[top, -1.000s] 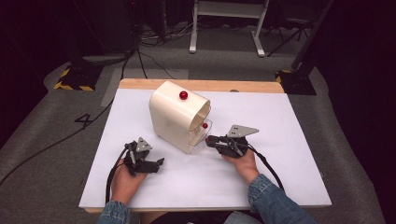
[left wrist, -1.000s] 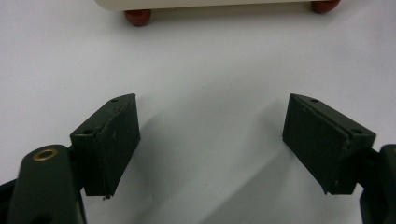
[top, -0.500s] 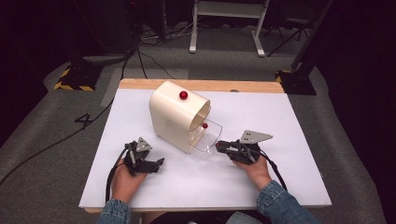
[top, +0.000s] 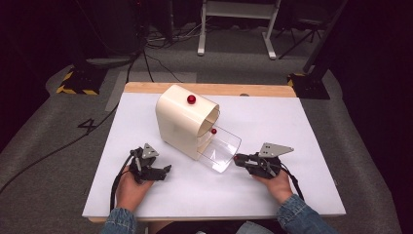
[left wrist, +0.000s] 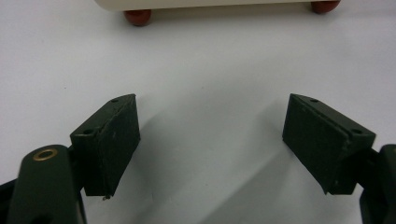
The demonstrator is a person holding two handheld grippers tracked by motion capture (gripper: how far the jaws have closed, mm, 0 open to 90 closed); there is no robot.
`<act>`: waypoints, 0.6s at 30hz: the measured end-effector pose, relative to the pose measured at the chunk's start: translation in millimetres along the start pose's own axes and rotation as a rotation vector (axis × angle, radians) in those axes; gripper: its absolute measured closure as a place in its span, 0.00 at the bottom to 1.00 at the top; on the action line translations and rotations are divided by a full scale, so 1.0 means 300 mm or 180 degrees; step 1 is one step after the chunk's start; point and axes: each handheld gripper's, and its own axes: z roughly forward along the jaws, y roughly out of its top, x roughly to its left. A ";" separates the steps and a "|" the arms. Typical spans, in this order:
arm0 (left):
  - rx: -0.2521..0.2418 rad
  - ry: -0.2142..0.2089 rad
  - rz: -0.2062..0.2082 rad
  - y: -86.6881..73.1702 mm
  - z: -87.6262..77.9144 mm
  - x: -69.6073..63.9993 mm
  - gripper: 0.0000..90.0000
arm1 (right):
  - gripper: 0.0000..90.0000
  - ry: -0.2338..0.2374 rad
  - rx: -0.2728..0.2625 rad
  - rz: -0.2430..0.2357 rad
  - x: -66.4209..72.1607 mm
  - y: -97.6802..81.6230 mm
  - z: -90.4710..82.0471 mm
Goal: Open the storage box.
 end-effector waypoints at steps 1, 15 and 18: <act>0.0001 0.0000 0.0002 0.000 0.000 0.000 0.21 | 0.82 -0.0001 0.0004 0.0004 0.001 -0.004 -0.006; 0.0003 0.0001 0.0001 0.000 0.000 0.000 0.21 | 0.79 -0.0010 0.0239 0.0133 -0.015 -0.064 -0.002; 0.0001 0.0003 0.0004 0.000 0.000 0.000 0.21 | 0.69 -0.0093 0.0274 0.0092 -0.010 -0.065 0.000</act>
